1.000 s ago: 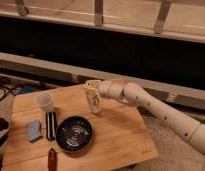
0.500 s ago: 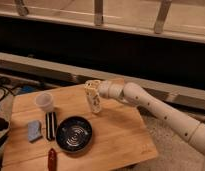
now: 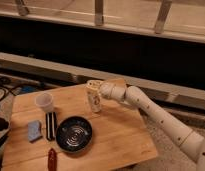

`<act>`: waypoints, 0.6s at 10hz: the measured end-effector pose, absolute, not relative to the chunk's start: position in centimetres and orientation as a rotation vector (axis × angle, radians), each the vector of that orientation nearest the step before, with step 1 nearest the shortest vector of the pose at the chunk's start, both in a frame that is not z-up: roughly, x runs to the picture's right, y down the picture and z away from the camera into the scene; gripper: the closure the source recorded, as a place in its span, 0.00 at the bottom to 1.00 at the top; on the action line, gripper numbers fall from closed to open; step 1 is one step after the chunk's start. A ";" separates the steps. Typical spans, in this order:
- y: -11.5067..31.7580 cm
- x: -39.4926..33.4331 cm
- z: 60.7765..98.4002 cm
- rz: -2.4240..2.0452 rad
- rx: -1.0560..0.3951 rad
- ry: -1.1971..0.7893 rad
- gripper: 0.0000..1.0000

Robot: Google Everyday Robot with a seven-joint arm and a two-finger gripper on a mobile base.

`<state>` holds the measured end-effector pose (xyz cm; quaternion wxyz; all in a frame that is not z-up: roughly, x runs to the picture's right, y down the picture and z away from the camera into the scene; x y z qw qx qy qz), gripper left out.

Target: Stand the bottle upright

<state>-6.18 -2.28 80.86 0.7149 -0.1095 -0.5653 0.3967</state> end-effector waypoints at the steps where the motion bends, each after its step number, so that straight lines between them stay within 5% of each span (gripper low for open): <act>1: -2.1 -6.3 80.8 0.874 -0.246 -1.255 0.98; 6: -2.2 -6.3 80.8 0.876 -0.244 -1.252 0.98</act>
